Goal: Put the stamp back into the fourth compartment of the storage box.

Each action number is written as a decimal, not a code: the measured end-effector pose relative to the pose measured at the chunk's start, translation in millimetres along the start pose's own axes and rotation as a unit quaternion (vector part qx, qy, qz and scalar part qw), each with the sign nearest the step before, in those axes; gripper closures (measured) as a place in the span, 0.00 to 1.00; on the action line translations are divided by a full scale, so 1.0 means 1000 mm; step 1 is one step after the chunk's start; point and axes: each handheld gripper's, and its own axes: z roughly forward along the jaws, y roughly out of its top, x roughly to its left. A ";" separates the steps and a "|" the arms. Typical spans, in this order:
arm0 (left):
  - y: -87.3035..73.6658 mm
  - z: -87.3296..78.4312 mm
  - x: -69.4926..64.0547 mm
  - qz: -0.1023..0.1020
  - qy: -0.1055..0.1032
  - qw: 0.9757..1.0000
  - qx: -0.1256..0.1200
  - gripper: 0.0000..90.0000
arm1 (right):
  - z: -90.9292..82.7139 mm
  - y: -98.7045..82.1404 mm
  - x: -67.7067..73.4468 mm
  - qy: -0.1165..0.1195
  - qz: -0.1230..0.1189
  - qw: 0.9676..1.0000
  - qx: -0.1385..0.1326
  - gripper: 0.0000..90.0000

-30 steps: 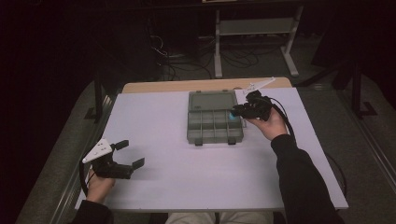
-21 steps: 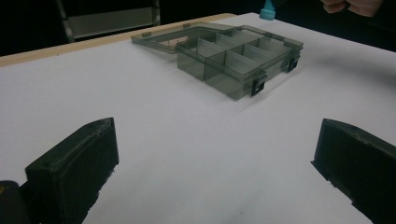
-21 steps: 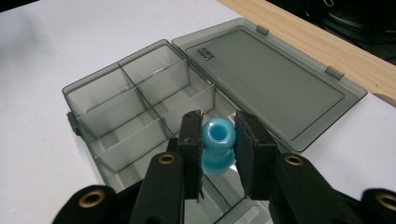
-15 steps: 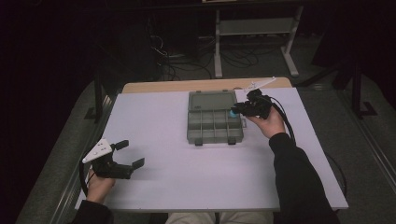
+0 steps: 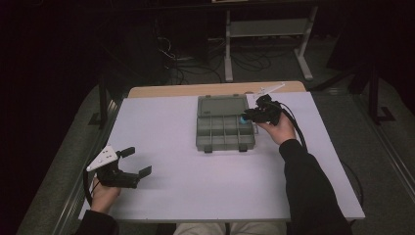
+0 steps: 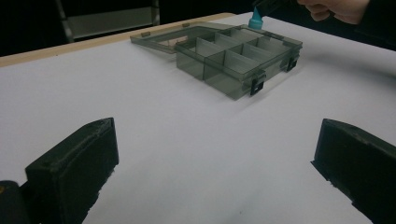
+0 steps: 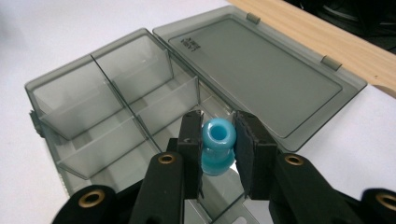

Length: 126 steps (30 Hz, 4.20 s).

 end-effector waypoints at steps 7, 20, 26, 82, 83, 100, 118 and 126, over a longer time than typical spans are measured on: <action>0.000 -0.001 0.000 -0.002 0.001 1.000 -0.001 0.00 | 0.012 -0.003 0.002 -0.003 -0.008 1.000 0.015 0.79; 0.000 0.000 0.000 -0.002 0.000 1.000 -0.001 0.00 | 0.000 -0.002 0.001 -0.016 0.024 1.000 0.003 0.26; 0.000 0.000 0.000 -0.001 -0.003 1.000 0.002 0.00 | -0.011 -0.002 0.000 -0.021 0.033 0.999 -0.021 0.08; 0.001 0.000 0.000 0.000 -0.004 1.000 -0.001 0.00 | -0.070 -0.050 0.042 0.012 0.046 0.996 -0.082 0.00; 0.001 0.000 0.000 0.000 -0.004 1.000 -0.001 0.00 | -0.070 -0.052 0.042 0.012 0.047 0.995 -0.083 0.00; 0.000 0.001 -0.001 -0.002 -0.004 1.000 0.000 0.00 | -0.093 -0.087 0.041 -0.011 0.066 0.991 -0.113 0.00; 0.001 0.001 -0.001 -0.001 -0.006 1.000 -0.001 0.00 | -0.107 -0.115 0.046 -0.022 0.070 0.989 -0.126 0.00; 0.001 0.001 -0.001 -0.002 -0.006 1.000 -0.002 0.00 | -0.115 -0.126 0.048 -0.028 0.074 0.986 -0.146 0.00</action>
